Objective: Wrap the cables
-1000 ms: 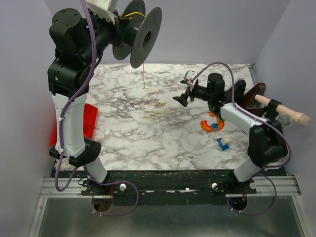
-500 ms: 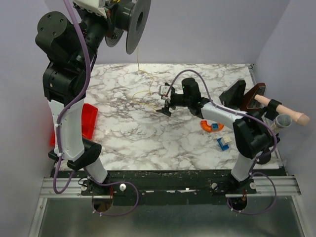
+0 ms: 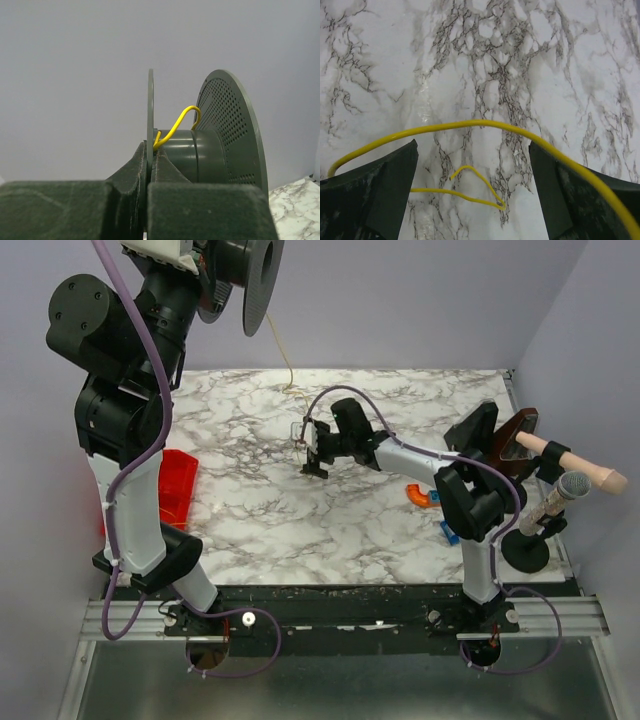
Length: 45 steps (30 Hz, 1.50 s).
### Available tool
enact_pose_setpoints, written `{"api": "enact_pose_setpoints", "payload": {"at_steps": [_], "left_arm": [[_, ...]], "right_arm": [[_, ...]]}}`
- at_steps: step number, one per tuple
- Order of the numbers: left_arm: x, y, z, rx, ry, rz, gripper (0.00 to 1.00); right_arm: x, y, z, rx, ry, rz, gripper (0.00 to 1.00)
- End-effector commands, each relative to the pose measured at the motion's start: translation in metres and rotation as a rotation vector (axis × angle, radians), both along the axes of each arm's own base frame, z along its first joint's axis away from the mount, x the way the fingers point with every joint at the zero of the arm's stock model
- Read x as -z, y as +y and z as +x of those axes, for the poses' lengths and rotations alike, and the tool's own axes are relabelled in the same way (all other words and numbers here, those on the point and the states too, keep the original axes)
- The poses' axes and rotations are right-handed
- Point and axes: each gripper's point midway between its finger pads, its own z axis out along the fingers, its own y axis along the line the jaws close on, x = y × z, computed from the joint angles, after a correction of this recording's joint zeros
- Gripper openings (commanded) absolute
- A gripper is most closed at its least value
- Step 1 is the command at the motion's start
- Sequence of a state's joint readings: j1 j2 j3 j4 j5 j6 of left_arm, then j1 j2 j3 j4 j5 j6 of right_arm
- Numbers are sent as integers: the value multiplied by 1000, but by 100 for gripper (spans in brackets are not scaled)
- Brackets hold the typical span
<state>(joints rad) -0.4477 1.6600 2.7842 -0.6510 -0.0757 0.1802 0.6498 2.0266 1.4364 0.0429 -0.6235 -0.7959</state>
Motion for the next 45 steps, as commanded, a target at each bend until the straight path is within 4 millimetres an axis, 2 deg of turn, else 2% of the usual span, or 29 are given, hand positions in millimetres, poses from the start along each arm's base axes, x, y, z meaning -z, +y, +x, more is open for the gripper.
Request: {"api": "enact_pose_setpoints", "payload": {"at_steps": [1,3,5,7,11,15,18,20,23,26,30,33,35,36,41,45], "left_arm": [[-32,17,-23,-39,-113,-55,0],[-32,18,-24,-42,-112,-53,0],[-31,19,-24,-46,-114,-44,0],[-29,17,-23,-47,-107,-32,0],[-26,13,-22,-27,-100,-17,0],[-21,8,-21,-5,-84,-1,0],[-18,4,-19,10,-71,1,0],[-14,3,-16,11,-59,3,0],[-12,3,-15,9,-51,6,0],[-10,2,-15,12,-44,7,0],[-7,0,-12,15,-33,10,0],[-5,-2,-11,29,-22,8,0],[-1,-5,-10,41,-9,12,0],[1,-6,-9,45,2,11,0],[8,-9,-5,53,26,8,0],[4,-7,-5,46,13,0,0]], "right_arm": [[35,-6,-12,-30,18,-184,98],[43,-14,-11,-48,-33,-235,98],[52,-26,-2,-33,-83,-316,98],[53,-33,9,-17,-144,-371,99],[27,-40,34,85,-171,-358,99],[-10,-35,39,76,-213,-281,99],[-28,-44,67,254,-251,-272,100],[-34,-50,76,339,-202,-240,100],[-33,-60,68,328,-125,-182,100],[-39,-79,70,380,-148,-155,100],[-62,-98,73,429,-83,-64,100],[-71,-103,65,383,-100,-24,100],[-80,-103,53,343,-83,25,100],[-94,-99,49,310,-88,83,100],[-133,-81,16,156,-21,257,100],[-141,-70,-5,73,29,330,97]]}}
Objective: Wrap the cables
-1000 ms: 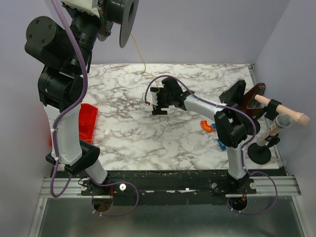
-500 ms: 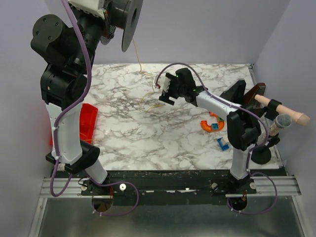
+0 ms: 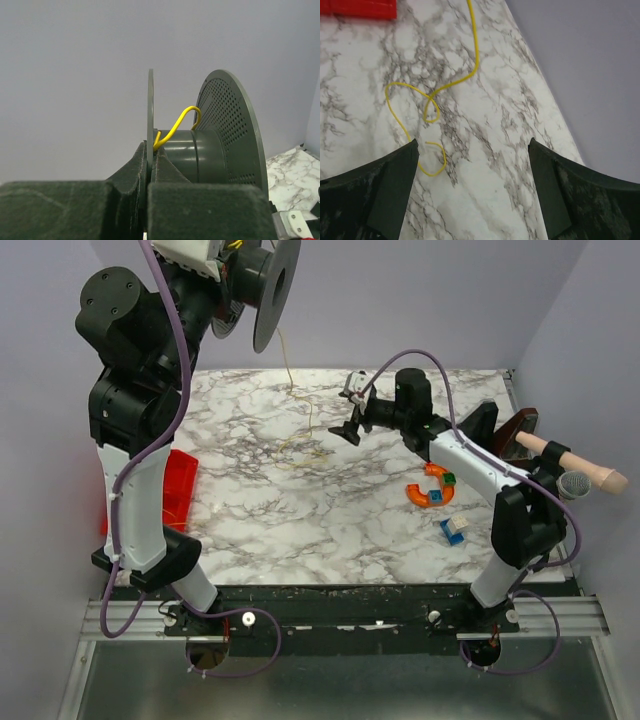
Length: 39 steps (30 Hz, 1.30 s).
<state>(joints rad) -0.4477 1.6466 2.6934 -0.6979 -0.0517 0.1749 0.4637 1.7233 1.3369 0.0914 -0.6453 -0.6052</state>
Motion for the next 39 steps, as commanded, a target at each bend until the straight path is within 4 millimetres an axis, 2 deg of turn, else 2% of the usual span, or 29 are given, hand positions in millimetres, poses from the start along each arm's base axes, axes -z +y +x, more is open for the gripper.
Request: {"api": "enact_pose_setpoints", "payload": {"at_steps": [1,6,10,12,13,15,17,20,21,24,29,32,36,39], "left_arm": [[-32,7,-25,18,-99,-63,0],[-39,9,-27,18,-115,-96,0],[-42,8,-25,23,-122,-107,0],[-48,13,-26,-1,-145,-123,0],[-53,17,-28,-15,-161,-133,0],[-61,22,-32,-31,-193,-145,0],[-70,25,-38,-36,-228,-152,0],[-78,26,-43,-36,-265,-154,0],[-80,27,-44,-36,-274,-156,0],[-87,24,-48,-19,-308,-159,0],[-104,26,-57,-31,-400,-141,0],[-113,30,-65,-46,-445,-131,0],[-117,30,-71,-51,-470,-122,0],[-118,29,-72,-54,-477,-116,0]], "right_arm": [[-18,22,-37,-171,42,142,97],[8,40,-46,-154,214,219,94],[13,51,-21,-31,353,344,94],[17,58,-10,9,393,348,93],[23,60,-5,31,373,305,93],[34,68,-10,3,292,201,94],[43,73,-28,-85,190,116,95],[48,76,-58,-207,115,119,98],[49,78,-62,-215,122,127,98],[60,86,-52,-161,148,105,98],[69,96,-19,-75,68,54,98],[76,96,-20,-144,-40,-31,100],[95,89,-19,-195,-81,-174,100],[98,92,-32,-270,-62,-183,100]]}}
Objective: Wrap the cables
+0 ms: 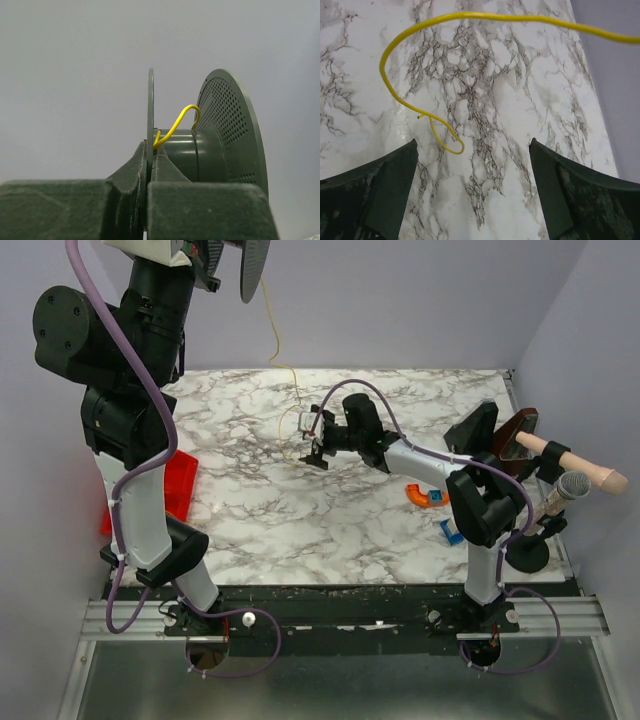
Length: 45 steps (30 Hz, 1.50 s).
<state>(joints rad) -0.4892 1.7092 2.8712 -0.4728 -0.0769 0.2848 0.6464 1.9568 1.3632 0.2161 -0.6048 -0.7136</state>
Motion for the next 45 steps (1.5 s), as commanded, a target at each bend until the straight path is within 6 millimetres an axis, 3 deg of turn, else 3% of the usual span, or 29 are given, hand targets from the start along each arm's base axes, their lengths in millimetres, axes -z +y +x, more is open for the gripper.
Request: {"api": "enact_pose_setpoints", "payload": {"at_steps": [1,5,12,16,20,21,26,30,31,35,38,43,45], "left_arm": [[-34,14,-32,-22,-149,-38,0],[-37,15,-33,-34,-167,-42,0],[-34,5,-28,-23,-161,-26,0],[-36,5,-28,-32,-173,-30,0],[-37,3,-31,-33,-182,-20,0],[-36,2,-30,-33,-180,-18,0],[-39,7,-32,-54,-187,-30,0],[-38,13,-30,-95,-181,-25,0],[-36,15,-29,-112,-175,-24,0],[-17,20,-1,-246,-121,19,0],[8,12,31,-302,-61,66,0],[56,-17,99,-272,57,86,0],[78,-29,130,-257,107,89,0]], "right_arm": [[16,3,-13,-114,-14,-89,100],[19,8,-23,-124,20,-87,100],[18,19,2,-3,46,-56,99],[5,33,-15,-105,37,-11,98],[15,41,-28,-129,17,-44,93],[15,42,-30,-131,19,-48,87],[22,41,-38,-175,33,-91,36],[25,34,-46,-187,40,-108,1],[22,33,-49,-191,48,-103,1],[20,29,-77,-227,124,-145,1],[12,36,-112,-308,139,-150,1],[-18,53,-160,-416,131,-185,1],[-41,55,-177,-465,132,-166,1]]}}
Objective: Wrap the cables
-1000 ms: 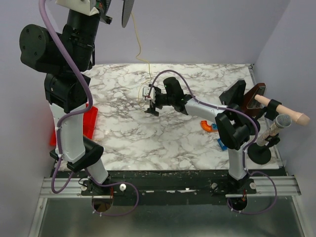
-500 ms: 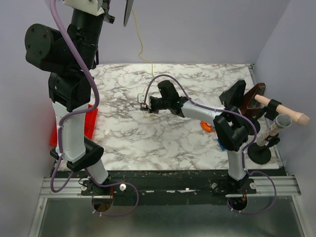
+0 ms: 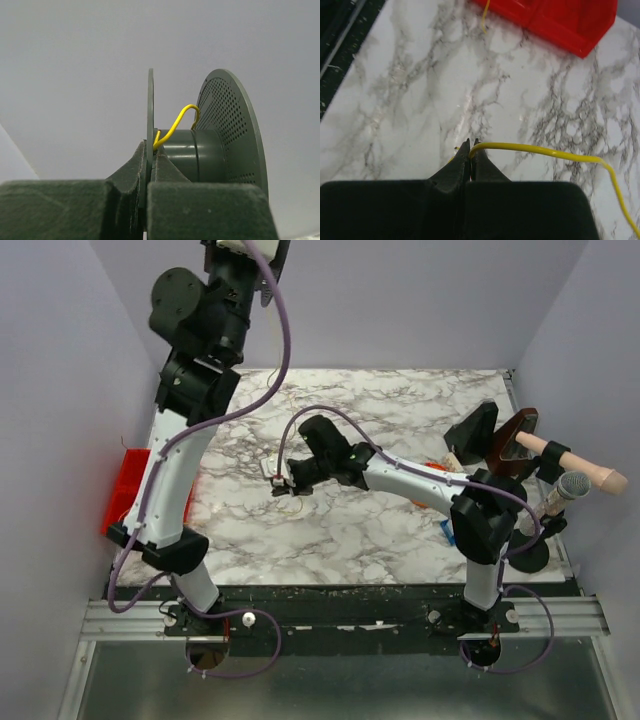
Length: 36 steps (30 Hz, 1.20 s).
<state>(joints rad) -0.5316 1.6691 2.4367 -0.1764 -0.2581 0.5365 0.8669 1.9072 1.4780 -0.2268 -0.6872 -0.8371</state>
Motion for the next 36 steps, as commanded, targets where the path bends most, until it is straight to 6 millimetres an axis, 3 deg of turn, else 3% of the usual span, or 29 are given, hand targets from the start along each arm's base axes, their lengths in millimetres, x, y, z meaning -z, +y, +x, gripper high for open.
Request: {"api": "enact_pose_setpoints", "payload": {"at_steps": [1,6,9,12,16,20,23,28,33,36], "left_arm": [[34,-13,61,-4,52,-69,0],[98,-46,128,44,180,-85,0],[142,-65,164,53,257,-75,0],[189,-77,191,66,344,-40,0],[246,-102,210,134,448,43,0],[295,-133,207,193,544,135,0],[311,-150,189,306,585,146,0],[352,-167,163,431,697,243,0],[382,-164,141,478,763,331,0],[391,-165,123,531,793,384,0]], "right_arm": [[-53,2,-53,-142,33,22,1],[-110,-9,-81,-178,-13,66,1],[-156,-23,-92,-163,-31,122,1],[-207,-45,-101,-113,-85,199,1],[-286,-76,-99,26,-182,302,1],[-353,-101,-87,170,-290,393,1],[-381,-123,-71,288,-381,427,1],[-399,-170,-23,511,-507,405,1],[-419,-232,27,756,-623,369,1],[-418,-271,55,885,-691,300,1]]}}
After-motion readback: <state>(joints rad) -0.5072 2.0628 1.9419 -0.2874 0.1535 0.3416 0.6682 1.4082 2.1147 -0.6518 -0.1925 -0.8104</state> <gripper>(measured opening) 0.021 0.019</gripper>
